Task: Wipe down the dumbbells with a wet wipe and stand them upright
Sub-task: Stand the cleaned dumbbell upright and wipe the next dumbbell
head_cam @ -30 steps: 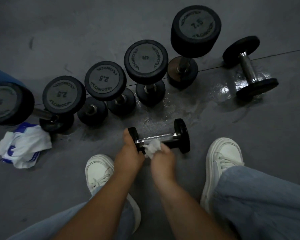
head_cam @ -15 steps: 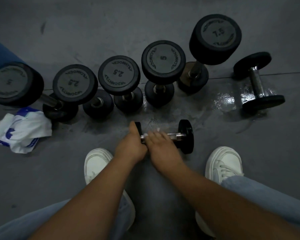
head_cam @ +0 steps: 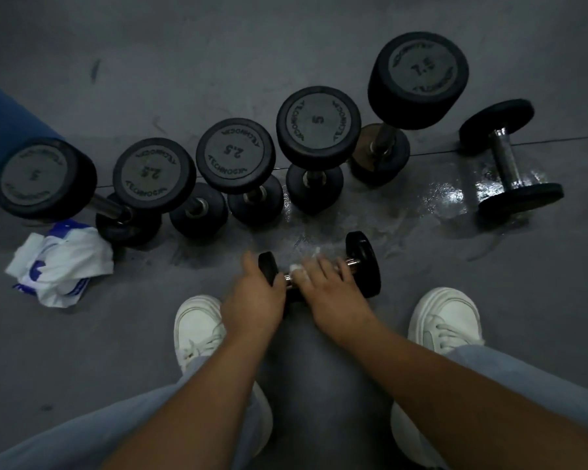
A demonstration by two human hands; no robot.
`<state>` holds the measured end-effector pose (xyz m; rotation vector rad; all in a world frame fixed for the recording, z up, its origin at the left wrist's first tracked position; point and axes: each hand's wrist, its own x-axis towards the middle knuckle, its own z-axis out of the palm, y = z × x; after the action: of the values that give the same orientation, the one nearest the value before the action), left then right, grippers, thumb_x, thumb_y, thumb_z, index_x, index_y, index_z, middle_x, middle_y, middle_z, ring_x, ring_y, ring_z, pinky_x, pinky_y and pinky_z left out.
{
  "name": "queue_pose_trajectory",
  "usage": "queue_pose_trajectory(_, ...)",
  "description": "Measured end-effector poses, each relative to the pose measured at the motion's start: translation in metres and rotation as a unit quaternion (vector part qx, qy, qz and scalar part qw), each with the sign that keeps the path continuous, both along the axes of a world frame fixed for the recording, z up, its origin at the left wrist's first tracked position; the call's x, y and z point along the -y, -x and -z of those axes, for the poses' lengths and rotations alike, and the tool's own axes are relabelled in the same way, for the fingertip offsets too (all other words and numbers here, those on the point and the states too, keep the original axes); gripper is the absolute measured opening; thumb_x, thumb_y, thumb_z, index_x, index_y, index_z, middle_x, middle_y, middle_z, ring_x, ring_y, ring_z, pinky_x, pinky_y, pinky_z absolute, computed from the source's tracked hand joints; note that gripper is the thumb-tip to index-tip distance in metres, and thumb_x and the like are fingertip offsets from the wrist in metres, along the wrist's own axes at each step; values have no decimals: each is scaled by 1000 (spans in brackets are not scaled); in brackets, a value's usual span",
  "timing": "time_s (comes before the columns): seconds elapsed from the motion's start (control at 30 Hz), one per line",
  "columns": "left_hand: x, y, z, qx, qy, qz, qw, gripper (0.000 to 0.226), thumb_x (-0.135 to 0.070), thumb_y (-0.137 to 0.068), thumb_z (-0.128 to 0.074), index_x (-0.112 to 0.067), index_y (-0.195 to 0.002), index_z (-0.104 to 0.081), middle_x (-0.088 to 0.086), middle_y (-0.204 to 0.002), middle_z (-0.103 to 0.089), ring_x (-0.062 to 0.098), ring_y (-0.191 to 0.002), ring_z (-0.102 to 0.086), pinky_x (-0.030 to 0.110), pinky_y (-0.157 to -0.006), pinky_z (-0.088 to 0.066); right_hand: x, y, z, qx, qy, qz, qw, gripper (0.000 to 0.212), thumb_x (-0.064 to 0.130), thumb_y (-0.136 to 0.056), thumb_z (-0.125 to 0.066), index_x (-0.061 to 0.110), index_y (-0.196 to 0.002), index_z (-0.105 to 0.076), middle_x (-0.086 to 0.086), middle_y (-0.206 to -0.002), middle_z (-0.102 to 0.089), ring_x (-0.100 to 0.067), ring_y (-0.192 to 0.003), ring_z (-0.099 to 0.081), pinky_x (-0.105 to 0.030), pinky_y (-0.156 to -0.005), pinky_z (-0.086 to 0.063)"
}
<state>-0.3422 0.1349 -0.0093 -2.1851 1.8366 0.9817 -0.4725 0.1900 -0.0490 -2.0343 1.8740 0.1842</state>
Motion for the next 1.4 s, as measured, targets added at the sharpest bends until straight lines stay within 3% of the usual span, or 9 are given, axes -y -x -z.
queue_pose_trajectory(0.13, -18, -4, 15, -156, -3, 7, 988, 97, -12, -77, -63, -28, -152, -4, 15, -136, -53, 33, -114, -59, 44, -94, -51, 14, 15, -3, -9, 12, 26, 1000, 57, 22, -83, -22, 17, -132, -51, -5, -128, -57, -26, -128, -46, -47, -112, -28)
queue_pose_trajectory(0.4, 12, -7, 18, -146, -53, 29, 988, 106, -11, -80, -67, -24, -156, 6, 17, -129, -59, 32, -108, -62, 36, -91, -51, 22, -3, -5, -33, 12, 93, 995, 48, 26, -79, -52, 14, -126, -59, -8, -124, -62, -25, -123, -53, -44, -108, -31)
queue_pose_trajectory(0.47, 12, -8, 15, -124, -42, 11, 991, 109, -15, -80, -67, -28, -156, 9, 18, -129, -60, 34, -109, -62, 40, -92, -52, 21, -6, -8, -40, 0, 78, 996, 50, 22, -80, -41, 12, -126, -59, -9, -123, -63, -26, -122, -54, -44, -105, -34)
queue_pose_trajectory(0.6, -12, -3, 7, -92, 21, -11, 995, 90, -26, -89, -63, -36, -156, -4, 19, -119, -66, 38, -104, -64, 34, -79, -46, 23, -2, -8, -6, 18, 40, 999, 53, 24, -81, -28, 20, -126, -57, -1, -124, -62, -20, -121, -54, -44, -103, -35)
queue_pose_trajectory(0.77, 24, -16, 7, -44, -35, 74, 996, 65, -38, -89, -57, -31, -149, -31, 12, -132, -59, 33, -117, -57, 35, -90, -45, 42, 12, -22, 52, -42, 42, 997, 23, 15, -85, -52, 23, -104, -61, -2, -106, -65, -25, -101, -59, -32, -84, -39)
queue_pose_trajectory(0.87, -2, -11, 1, 5, -2, 55, 998, 68, -42, -94, -51, -32, -153, -18, 17, -123, -64, 37, -110, -61, 39, -85, -46, 32, 12, -17, 18, 10, 91, 996, 22, 13, -84, -49, 17, -99, -64, -5, -101, -64, -26, -96, -59, -33, -77, -42)
queue_pose_trajectory(1.0, -27, -9, 8, -41, 20, 12, 999, 84, -37, -92, -57, -31, -154, -2, 16, -120, -65, 37, -102, -64, 37, -78, -48, 6, -30, -5, -30, -19, 112, 993, 54, 19, -80, -26, 6, -115, -66, -14, -116, -63, -30, -109, -59, -44, -95, -44)
queue_pose_trajectory(1.17, -10, -15, 12, -76, -31, 39, 996, 86, -26, -91, -59, -27, -154, 0, 19, -128, -60, 37, -109, -62, 37, -85, -48, -3, -18, 2, 3, 33, 56, 998, 55, 18, -81, -30, 8, -125, -61, -10, -123, -64, -24, -119, -58, -46, -103, -41)
queue_pose_trajectory(1.4, -17, -4, 7, -56, 34, -65, 996, 51, -40, -95, -56, -23, -137, -34, 16, -112, -68, 39, -102, -64, 40, -78, -48, 24, -5, -2, 52, 30, 12, 998, 41, 23, -88, -35, 20, -118, -63, -4, -118, -66, -23, -112, -59, -38, -100, -39)
